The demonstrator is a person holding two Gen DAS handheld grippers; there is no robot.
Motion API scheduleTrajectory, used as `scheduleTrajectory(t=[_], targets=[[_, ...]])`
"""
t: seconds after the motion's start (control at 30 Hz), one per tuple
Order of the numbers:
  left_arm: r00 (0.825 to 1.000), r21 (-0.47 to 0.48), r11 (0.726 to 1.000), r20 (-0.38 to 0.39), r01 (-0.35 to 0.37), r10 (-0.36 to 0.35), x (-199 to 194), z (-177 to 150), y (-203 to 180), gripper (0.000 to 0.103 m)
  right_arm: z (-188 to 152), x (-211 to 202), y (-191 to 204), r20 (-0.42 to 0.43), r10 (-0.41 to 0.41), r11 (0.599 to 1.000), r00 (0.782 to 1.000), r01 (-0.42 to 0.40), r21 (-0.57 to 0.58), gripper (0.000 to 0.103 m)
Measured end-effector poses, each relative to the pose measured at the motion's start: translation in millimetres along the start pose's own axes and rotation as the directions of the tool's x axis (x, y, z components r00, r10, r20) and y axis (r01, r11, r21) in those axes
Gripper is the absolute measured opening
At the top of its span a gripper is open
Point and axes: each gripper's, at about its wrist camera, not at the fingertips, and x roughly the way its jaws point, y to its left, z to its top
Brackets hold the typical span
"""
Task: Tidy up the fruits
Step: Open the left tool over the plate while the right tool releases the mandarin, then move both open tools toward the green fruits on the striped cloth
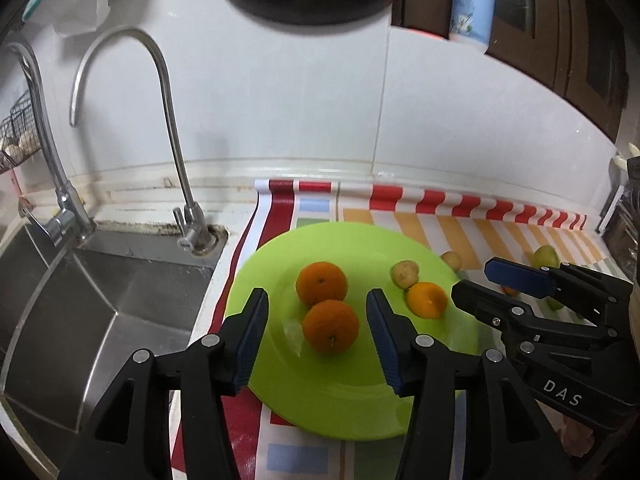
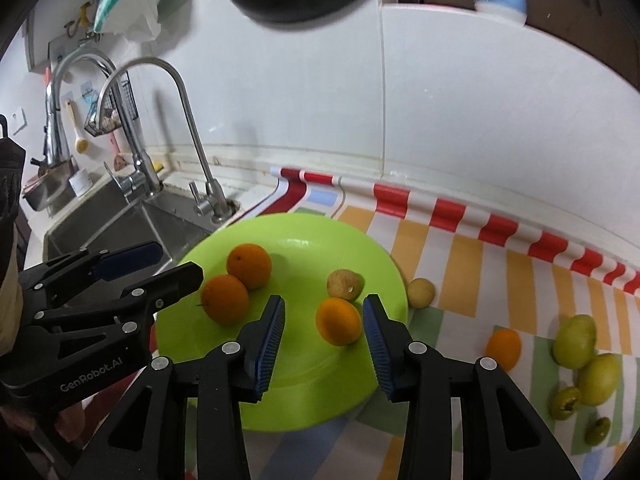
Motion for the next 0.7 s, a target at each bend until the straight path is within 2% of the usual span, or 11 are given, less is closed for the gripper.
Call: scheduleTrajectory(t=[0.17,0.23,0.67,0.7], targets=[[0.999,0.002,1.000,0.033,0.006,-0.006,-19.0,-0.9,-6.6,0.055,-1.0,-24.9,-0.9,0.038,-0.012,1.000,0.999,0.012,0.016,0.042],[0.999,0.008,1.000,0.044,0.009,-0.009,-26.4,-2.4,-9.8,0.056,-2.8,-34.4,-1.7,0.049,-0.020,1.000,0.999,0.019,0.022,0.045],[0.993,0.063,0.997,0.107,0.033,-0.040,-74.7,-12.7,-37.7,0.062,-24.8,-98.5,-5.4,0.120,-0.083,0.996,0.989,0.077,0.048,0.046],[0.993,0.065,0.997,0.113,0.034,-0.041,-79.2,-13.3,-40.4,0.062,-25.8,-101.5,-5.8,0.124,-0.087,0.995,0.988,0.081,0.052,0.049]])
